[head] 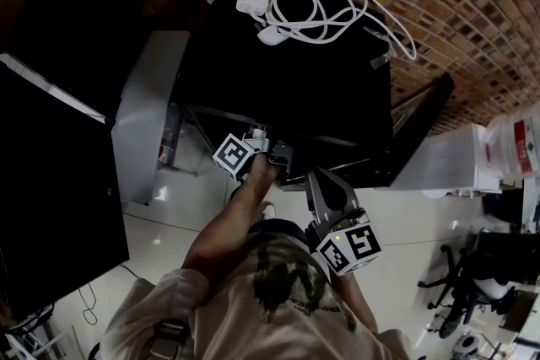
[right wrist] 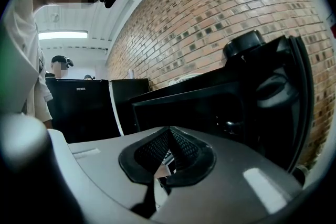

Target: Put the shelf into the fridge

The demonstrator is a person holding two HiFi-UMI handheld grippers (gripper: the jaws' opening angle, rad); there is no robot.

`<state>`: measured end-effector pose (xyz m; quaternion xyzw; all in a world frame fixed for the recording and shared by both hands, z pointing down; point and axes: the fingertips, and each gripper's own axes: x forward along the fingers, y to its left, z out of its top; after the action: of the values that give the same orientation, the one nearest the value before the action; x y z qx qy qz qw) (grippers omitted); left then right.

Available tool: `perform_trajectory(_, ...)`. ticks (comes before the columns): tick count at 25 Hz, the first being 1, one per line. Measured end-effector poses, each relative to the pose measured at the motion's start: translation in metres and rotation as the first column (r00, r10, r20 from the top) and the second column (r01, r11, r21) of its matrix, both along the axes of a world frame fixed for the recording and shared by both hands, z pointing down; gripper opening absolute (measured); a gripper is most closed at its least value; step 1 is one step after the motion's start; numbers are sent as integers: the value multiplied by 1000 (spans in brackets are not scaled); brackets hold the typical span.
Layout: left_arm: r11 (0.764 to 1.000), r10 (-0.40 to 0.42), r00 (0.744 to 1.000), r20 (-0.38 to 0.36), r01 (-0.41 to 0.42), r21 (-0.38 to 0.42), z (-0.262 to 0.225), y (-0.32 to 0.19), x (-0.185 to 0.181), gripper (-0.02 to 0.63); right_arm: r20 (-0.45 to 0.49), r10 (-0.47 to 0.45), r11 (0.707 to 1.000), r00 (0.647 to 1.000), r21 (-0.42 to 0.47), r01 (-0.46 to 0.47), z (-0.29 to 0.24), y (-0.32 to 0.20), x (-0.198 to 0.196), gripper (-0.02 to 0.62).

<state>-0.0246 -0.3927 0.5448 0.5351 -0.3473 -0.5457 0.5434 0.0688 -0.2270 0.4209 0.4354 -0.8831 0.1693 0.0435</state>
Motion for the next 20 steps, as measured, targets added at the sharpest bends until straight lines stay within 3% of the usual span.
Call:
perform_trajectory(2, 1000, 12, 1000, 7, -12, -2, 0, 2, 1, 134, 1, 3, 1000, 1000, -1, -3, 0, 1, 0, 0)
perform_trajectory(4, 1000, 24, 999, 37, -24, -11, 4, 7, 2, 154, 4, 7, 1000, 1000, -3, -7, -1, 3, 0, 0)
perform_trajectory(11, 998, 63, 995, 70, -62, -24, 6, 30, 4, 158, 17, 13, 1000, 1000, -8, -13, -1, 15, -7, 0)
perform_trajectory(14, 996, 85, 987, 140, -80, -40, 12, 43, -1, 158, 26, 17, 1000, 1000, -9, -17, 0, 23, -12, 0)
perform_trajectory(20, 992, 125, 983, 133, -119, -51, 12, 75, -4, 158, 45, 37, 999, 998, -6, -37, -2, 38, -19, 0)
